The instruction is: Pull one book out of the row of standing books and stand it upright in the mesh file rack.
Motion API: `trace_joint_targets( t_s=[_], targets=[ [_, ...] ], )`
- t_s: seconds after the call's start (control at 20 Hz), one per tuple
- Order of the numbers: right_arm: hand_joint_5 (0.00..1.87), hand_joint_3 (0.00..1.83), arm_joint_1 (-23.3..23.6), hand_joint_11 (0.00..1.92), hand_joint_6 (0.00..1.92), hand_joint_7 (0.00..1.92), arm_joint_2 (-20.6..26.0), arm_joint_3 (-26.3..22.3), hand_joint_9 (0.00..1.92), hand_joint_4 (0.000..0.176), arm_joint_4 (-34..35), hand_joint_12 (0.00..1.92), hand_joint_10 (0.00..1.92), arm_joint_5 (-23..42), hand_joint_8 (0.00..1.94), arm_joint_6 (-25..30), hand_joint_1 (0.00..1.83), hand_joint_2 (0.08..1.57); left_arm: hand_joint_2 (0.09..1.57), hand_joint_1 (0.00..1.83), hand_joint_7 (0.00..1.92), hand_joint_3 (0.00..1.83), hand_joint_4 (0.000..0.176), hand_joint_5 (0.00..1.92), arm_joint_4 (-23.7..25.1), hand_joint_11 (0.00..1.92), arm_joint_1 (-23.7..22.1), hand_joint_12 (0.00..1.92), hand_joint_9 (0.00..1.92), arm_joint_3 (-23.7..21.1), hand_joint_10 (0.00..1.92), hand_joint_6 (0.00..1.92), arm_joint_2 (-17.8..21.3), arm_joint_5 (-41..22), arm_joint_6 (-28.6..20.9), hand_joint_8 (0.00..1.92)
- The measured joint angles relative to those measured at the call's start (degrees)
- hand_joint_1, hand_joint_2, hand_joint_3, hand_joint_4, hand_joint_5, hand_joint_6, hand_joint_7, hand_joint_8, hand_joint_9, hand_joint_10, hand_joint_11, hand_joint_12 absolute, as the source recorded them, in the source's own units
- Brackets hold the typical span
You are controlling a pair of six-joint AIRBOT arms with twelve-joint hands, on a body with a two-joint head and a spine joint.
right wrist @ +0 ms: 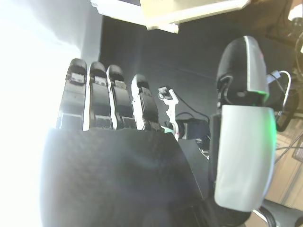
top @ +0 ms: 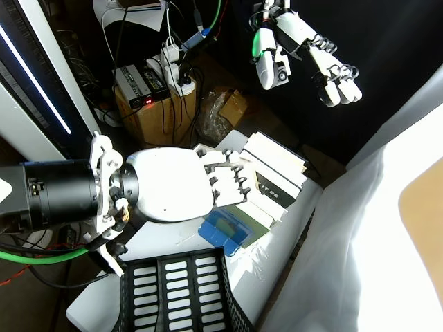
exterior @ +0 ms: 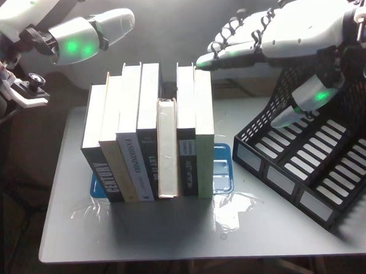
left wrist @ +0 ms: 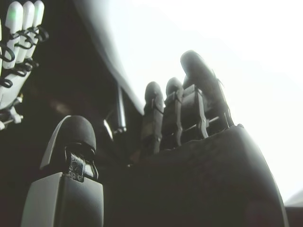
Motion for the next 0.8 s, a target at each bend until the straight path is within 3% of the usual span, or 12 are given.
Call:
trace_joint_targets(
  t_s=[0.1, 0.25, 0.35, 0.4, 0.45, 0.5, 0.55, 0.6, 0.65, 0.7, 0.75, 0.8],
  targets=[
    [0.00, 0.00, 0.00, 0.00, 0.00, 0.00, -0.83, -0.13, 0.00, 0.014, -1.62, 0.00, 0.00, 0.90, 0.00, 0.02, 0.95, 0.93, 1.36, 0.37, 0.10, 0.02, 0.000, 0.16, -0.85, 0.00, 1.05, 1.92, 0.00, -0.68, 0.01, 0.00, 1.03, -0.92, 0.24, 0.01],
    [0.00, 0.00, 0.00, 0.00, 0.00, 0.00, -3.28, -0.20, 0.00, 0.020, -5.55, 0.00, 0.00, 1.25, 0.00, 0.02, 0.92, 0.94, 1.37, 0.33, 0.10, 0.02, 0.003, 0.16, -1.75, 0.00, 1.75, 1.92, 0.00, -0.74, 0.00, 0.00, 1.31, -1.25, 0.44, 0.00],
    [0.00, 0.00, 0.02, 0.00, 0.00, 0.00, -4.90, -0.48, 0.00, 0.046, -7.23, 0.00, 0.00, 2.34, 0.00, 0.09, 0.90, 0.93, 1.36, 0.37, 0.13, 0.02, 0.003, 0.21, -0.52, 0.00, 0.33, 1.92, 0.02, 0.31, 0.01, 0.03, 0.48, -0.81, 0.31, 0.02],
    [0.00, 0.00, 0.17, 0.05, 0.00, 0.00, -5.49, -0.48, 0.00, 0.043, -7.87, 0.02, 0.00, 3.02, 0.00, 0.09, 0.91, 0.93, 1.34, 0.39, 0.15, 0.01, 0.056, 0.22, -0.02, 0.00, -0.26, 1.92, 0.06, 0.31, 0.03, 0.03, 0.42, -0.83, 0.17, 0.02],
    [0.00, 0.00, 0.17, 0.00, 0.00, 0.00, -5.70, -0.48, 0.00, 0.030, -8.37, 0.00, 0.00, 3.61, 0.00, 0.48, 0.93, 0.93, 1.33, 0.41, 0.20, 0.00, 0.044, 0.23, 0.96, 0.00, -0.68, 1.92, 0.12, 0.31, 0.06, 0.03, 0.42, -0.96, 0.11, 0.03],
    [0.00, 0.00, 0.17, 0.00, 0.00, 0.00, -5.68, -0.31, 0.00, 0.044, -9.03, 0.00, 0.00, 4.11, 0.00, 1.25, 0.94, 0.94, 1.32, 0.41, 0.20, 0.00, 0.039, 0.21, 1.68, 0.00, -0.96, 1.92, 0.12, 0.31, 0.06, 0.02, 0.42, -0.94, -0.02, 0.03],
    [0.00, 0.00, 0.17, 0.00, 0.00, 0.00, -5.79, 0.50, 0.00, 0.005, -9.57, 0.00, 0.00, 4.72, 0.00, 1.70, 0.99, 0.92, 1.34, 0.40, 0.16, 0.01, 0.037, 0.21, 1.68, 0.00, -1.09, 1.92, 0.08, 0.48, 0.05, 0.02, 0.09, -0.98, -0.07, 0.01],
    [0.10, 0.00, 0.17, 0.00, 0.03, 0.11, -5.92, 0.92, 0.11, 0.000, -9.68, 0.46, 0.10, 4.66, 0.03, 1.70, 1.03, 0.98, 1.35, 0.40, 0.16, 0.01, 0.033, 0.21, 1.92, 0.00, -1.16, 1.92, 0.09, 0.72, 0.06, 0.02, -0.17, -0.87, -0.09, 0.01],
    [0.10, 0.00, 0.15, 0.00, 0.03, 0.11, -6.08, 1.11, 0.11, 0.000, -9.70, 0.46, 0.10, 4.39, 0.03, 1.75, 1.03, 0.98, 1.35, 0.40, 0.16, 0.01, 0.033, 0.21, 1.99, 0.00, -1.16, 1.92, 0.09, 0.72, 0.06, 0.02, -0.20, -0.81, -0.15, 0.01],
    [0.71, 0.02, 0.04, 0.18, 0.98, 0.71, -6.51, 1.53, 0.63, 0.011, -9.70, 1.40, 0.55, 4.52, 0.92, 2.01, 1.15, 1.13, 1.35, 0.40, 0.16, 0.01, 0.037, 0.21, 2.34, 0.00, -1.16, 1.92, 0.09, 0.72, 0.06, 0.02, -0.20, -0.83, -0.26, 0.01],
    [0.94, 0.00, -0.48, 0.89, 0.80, 0.95, -7.23, 2.27, 0.92, 0.000, -9.31, 1.69, 1.36, 5.18, 1.11, 2.49, 1.35, 1.13, 1.34, 0.37, 0.15, 0.01, 0.054, 0.21, 2.43, 0.00, -1.18, 1.92, 0.07, 0.72, 0.06, 0.02, -0.24, -0.87, -0.26, 0.01],
    [0.94, 0.00, -1.07, 0.89, 0.80, 0.95, -7.98, 2.99, 0.92, 0.000, -9.57, 1.69, 1.36, 5.64, 1.11, 2.82, 1.35, 1.13, 1.34, 0.37, 0.15, 0.01, 0.054, 0.21, 2.47, 0.00, -1.22, 1.92, 0.07, 0.72, 0.06, 0.02, -0.24, -0.85, -0.26, 0.01]
  ],
)
